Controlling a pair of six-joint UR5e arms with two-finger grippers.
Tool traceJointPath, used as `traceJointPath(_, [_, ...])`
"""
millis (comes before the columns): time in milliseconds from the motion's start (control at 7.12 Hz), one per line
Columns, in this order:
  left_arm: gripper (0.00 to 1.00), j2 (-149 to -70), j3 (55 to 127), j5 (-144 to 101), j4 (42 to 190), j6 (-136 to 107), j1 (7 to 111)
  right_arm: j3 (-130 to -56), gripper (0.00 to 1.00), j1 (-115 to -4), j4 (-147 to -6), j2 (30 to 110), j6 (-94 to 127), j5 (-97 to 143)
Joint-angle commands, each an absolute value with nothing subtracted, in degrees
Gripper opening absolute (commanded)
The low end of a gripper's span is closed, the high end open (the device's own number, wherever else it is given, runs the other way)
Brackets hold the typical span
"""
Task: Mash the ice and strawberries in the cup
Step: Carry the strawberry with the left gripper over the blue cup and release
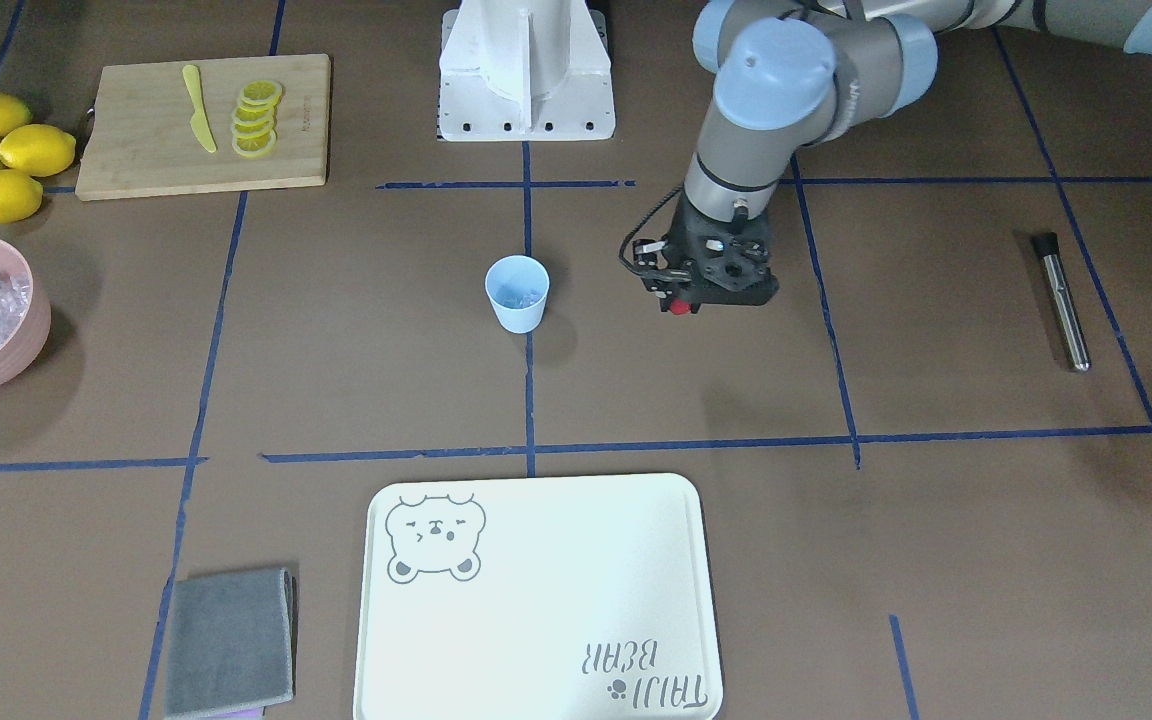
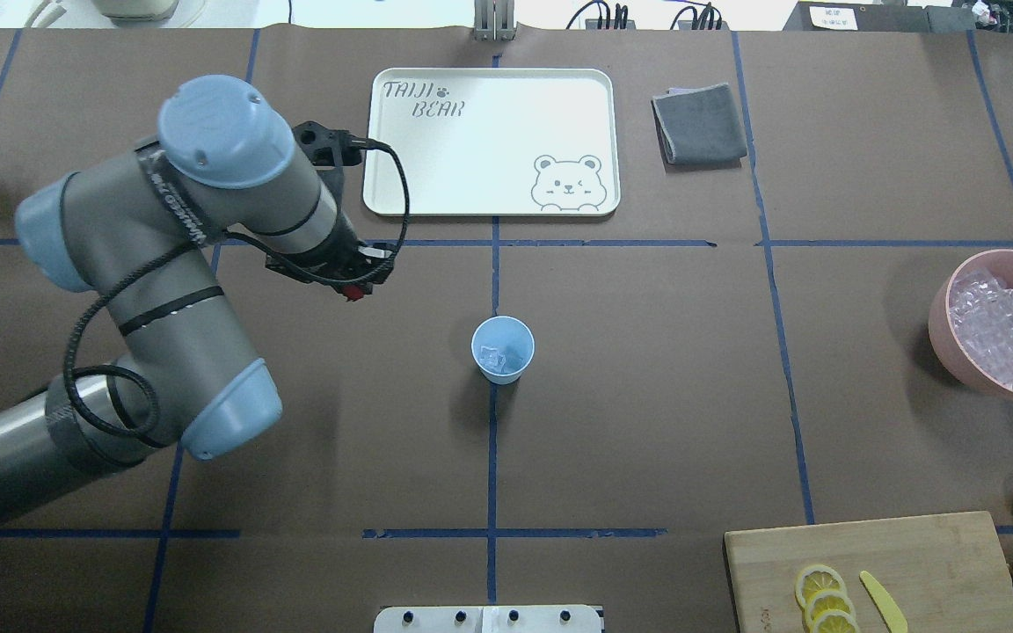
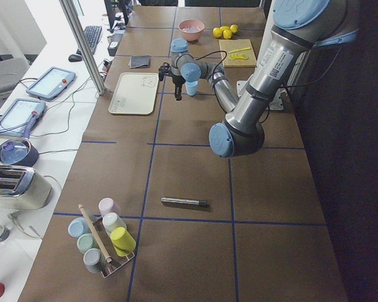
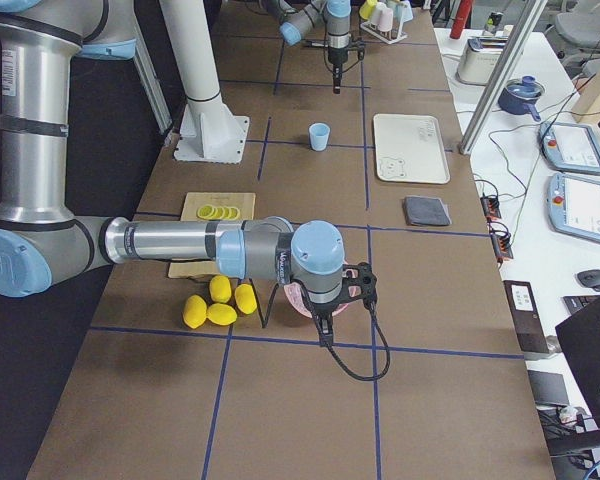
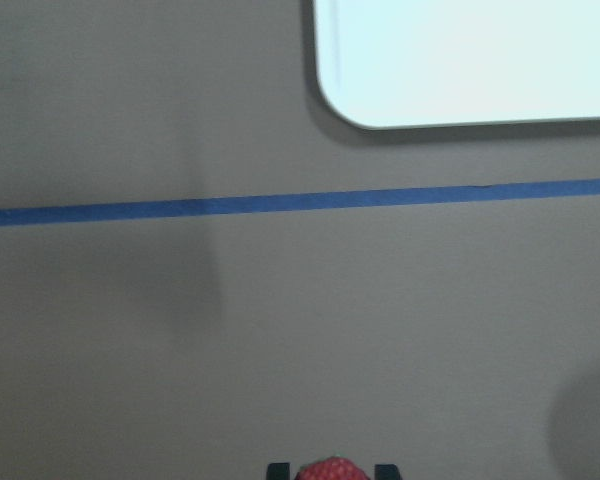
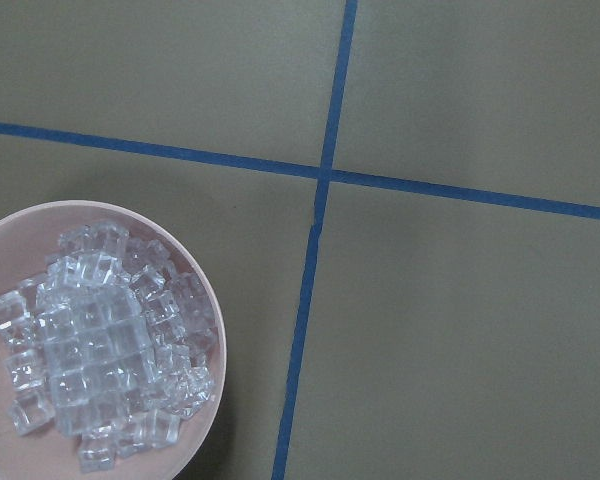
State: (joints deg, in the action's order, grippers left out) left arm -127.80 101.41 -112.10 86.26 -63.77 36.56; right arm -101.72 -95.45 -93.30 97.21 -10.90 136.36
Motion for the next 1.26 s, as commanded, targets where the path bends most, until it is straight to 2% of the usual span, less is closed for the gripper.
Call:
traceJointPath(0, [0.0,-136.99,98.2,-107.76,83.58,-72.13,30.51,-101.69,0.99,-95.45,-93.34,97.21,-10.81,136.32])
traceJointPath(281, [0.0,-140.97,94.32,-104.79,83.5,-74.96,28.06,-101.69,0.99,-95.45,-93.34,97.21,-10.81,136.32])
traceJointPath(421, [0.03,-141.32,94.31,-104.24,83.58,-75.67,27.25,-101.69,0.99,-95.45,-93.34,97.21,-10.9,136.32])
traceJointPath(562, [0.63,-141.15,94.74,-104.24,83.67,-75.5,27.25,-101.69,0.99,-95.45,-93.34,97.21,-10.9,136.23])
traceJointPath(702, [1.0,-140.98,94.92,-104.15,83.58,-75.41,27.25,-101.69,0.99,-95.45,-93.34,97.21,-10.81,136.23])
traceJointPath(1124, [1.0,-140.63,95.62,-104.59,83.58,-74.71,27.33,-101.69,0.99,-95.45,-93.34,97.21,-10.81,136.23])
